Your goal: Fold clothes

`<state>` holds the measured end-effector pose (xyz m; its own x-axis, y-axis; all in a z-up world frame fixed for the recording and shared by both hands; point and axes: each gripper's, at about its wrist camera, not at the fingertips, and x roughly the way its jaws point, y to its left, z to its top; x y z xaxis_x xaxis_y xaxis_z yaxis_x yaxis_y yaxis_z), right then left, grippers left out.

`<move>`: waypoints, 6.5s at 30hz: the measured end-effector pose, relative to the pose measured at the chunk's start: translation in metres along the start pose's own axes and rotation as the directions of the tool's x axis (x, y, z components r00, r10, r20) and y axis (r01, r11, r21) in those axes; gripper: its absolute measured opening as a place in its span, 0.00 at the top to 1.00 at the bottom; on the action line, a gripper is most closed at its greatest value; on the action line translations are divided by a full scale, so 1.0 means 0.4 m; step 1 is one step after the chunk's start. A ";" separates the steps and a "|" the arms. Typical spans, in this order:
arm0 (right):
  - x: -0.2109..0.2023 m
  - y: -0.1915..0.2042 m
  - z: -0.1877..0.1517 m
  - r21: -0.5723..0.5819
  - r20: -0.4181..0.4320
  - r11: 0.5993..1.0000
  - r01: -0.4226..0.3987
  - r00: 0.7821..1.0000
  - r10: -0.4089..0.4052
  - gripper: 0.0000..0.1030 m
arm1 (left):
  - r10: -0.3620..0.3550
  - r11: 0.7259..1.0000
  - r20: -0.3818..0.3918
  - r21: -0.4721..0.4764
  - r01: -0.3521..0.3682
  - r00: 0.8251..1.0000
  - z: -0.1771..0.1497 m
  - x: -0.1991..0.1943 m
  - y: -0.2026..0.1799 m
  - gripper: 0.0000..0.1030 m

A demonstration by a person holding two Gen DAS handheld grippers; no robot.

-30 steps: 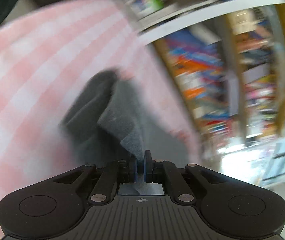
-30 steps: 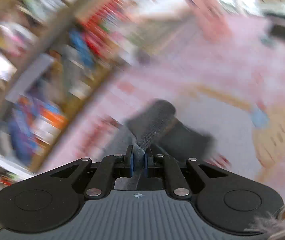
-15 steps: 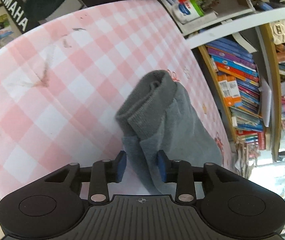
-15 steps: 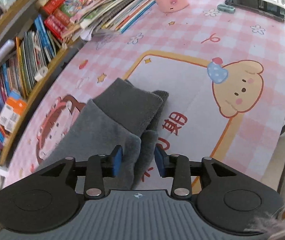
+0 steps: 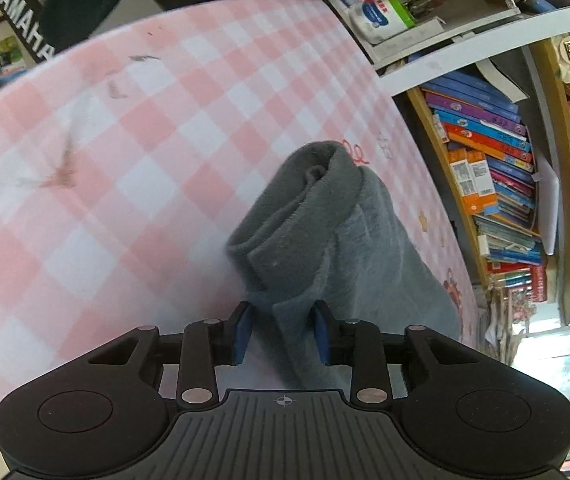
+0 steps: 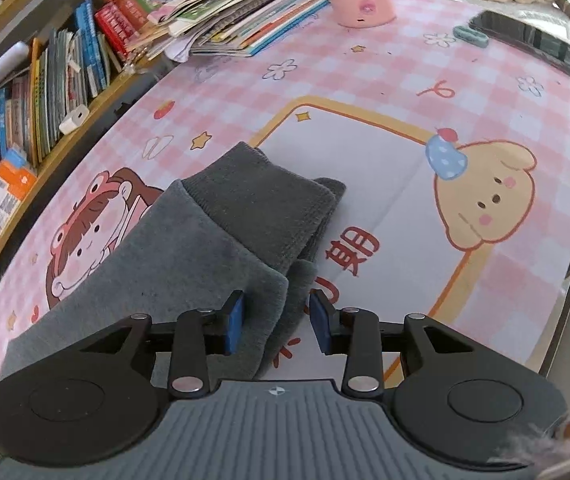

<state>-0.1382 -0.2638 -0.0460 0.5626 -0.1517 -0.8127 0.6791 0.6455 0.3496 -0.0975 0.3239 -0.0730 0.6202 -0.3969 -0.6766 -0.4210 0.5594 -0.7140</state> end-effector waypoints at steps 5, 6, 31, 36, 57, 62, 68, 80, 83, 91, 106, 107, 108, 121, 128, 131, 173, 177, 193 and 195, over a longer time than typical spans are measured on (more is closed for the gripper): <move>0.015 0.031 -0.005 -0.046 -0.001 0.999 -0.008 1.000 0.008 0.80 | -0.073 0.997 0.002 0.005 0.073 0.997 0.025 0.029 -0.022 0.91; 0.018 0.039 -0.007 -0.053 0.000 0.999 -0.009 1.000 0.009 0.80 | -0.095 0.995 0.021 0.026 0.094 0.995 0.035 0.026 -0.038 0.91; 0.083 0.175 -0.004 -0.105 -0.055 0.989 -0.102 0.994 0.096 0.75 | -0.015 0.999 0.215 -0.029 0.022 0.977 0.083 -0.038 0.050 0.68; 0.064 0.196 0.001 -0.141 -0.044 0.981 -0.136 0.990 0.131 0.89 | -0.006 1.000 0.195 -0.019 0.010 0.981 0.084 -0.020 0.046 0.66; -0.015 0.194 -0.052 -0.229 0.083 0.972 -0.053 0.994 0.074 0.57 | -0.044 0.997 0.217 -0.047 0.056 0.975 0.084 0.012 0.037 0.63; -0.014 0.336 -0.122 -0.547 0.037 0.826 -0.139 0.981 0.189 0.47 | -0.035 0.998 0.244 -0.033 0.044 0.969 0.074 0.019 0.035 0.76; 0.018 0.522 -0.228 -0.795 -0.121 0.547 -0.262 0.952 0.280 0.45 | -0.019 0.999 0.229 -0.034 0.028 0.973 0.092 0.028 0.026 0.90; 0.053 0.760 -0.402 -0.889 -0.279 0.273 -0.369 0.906 0.317 0.41 | -0.094 0.990 0.331 0.127 0.055 0.939 0.071 -0.019 -0.060 0.90; 0.062 0.753 -0.457 -0.901 -0.308 0.224 -0.371 0.912 0.272 0.41 | -0.045 0.999 0.316 0.042 0.034 0.948 0.071 -0.007 -0.006 0.84; 0.052 0.743 -0.474 -0.899 -0.299 0.237 -0.367 0.912 0.280 0.41 | -0.006 0.999 0.321 -0.035 0.018 0.947 0.061 -0.004 0.038 0.55; 0.050 0.748 -0.493 -0.909 -0.313 0.191 -0.369 0.910 0.271 0.40 | -0.060 0.995 0.298 -0.057 0.081 0.953 0.097 0.046 0.023 0.78; 0.049 0.747 -0.494 -0.910 -0.312 0.189 -0.369 0.910 0.271 0.40 | -0.062 0.993 0.290 -0.074 0.087 0.955 0.100 0.048 0.027 0.83; 0.049 0.747 -0.494 -0.910 -0.313 0.189 -0.369 0.910 0.272 0.40 | -0.066 0.993 0.286 -0.077 0.092 0.956 0.100 0.047 0.024 0.86; -0.025 0.701 -0.415 -0.869 -0.270 0.301 -0.393 0.886 0.377 0.36 | -0.186 0.945 0.322 0.318 0.079 0.928 0.060 -0.029 -0.184 0.90; -0.065 0.637 -0.326 -0.803 -0.208 0.447 -0.394 0.888 0.410 0.32 | -0.178 0.895 0.306 0.445 0.025 0.935 0.034 -0.043 -0.258 0.90; -0.058 0.616 -0.311 -0.775 -0.209 0.489 -0.401 0.892 0.400 0.31 | -0.190 0.858 0.302 0.513 0.008 0.934 0.016 -0.046 -0.297 0.90; -0.005 0.434 -0.155 -0.446 -0.124 0.773 -0.452 0.886 0.446 0.27 | -0.196 0.542 0.041 0.837 0.073 0.980 -0.172 0.059 -0.528 0.35; 0.005 0.440 -0.159 -0.386 -0.189 0.753 -0.533 0.844 0.502 0.26 | -0.106 0.688 0.140 0.725 -0.029 0.984 -0.111 0.056 -0.457 0.35; 0.158 0.525 -0.203 0.055 -0.464 0.793 -0.607 0.687 0.559 0.25 | 0.049 0.645 0.015 0.763 -0.043 0.999 -0.123 0.128 -0.340 0.64; 0.160 0.541 -0.207 0.046 -0.455 0.797 -0.602 0.698 0.553 0.28 | 0.055 0.637 0.017 0.770 -0.048 0.998 -0.124 0.128 -0.332 0.62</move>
<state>0.0057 -0.0718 -0.0607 0.5535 0.5917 -0.5861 0.2247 0.5715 0.7892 -0.0428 0.1931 -0.0216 0.6072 -0.3536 -0.7115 0.2120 0.9352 -0.2838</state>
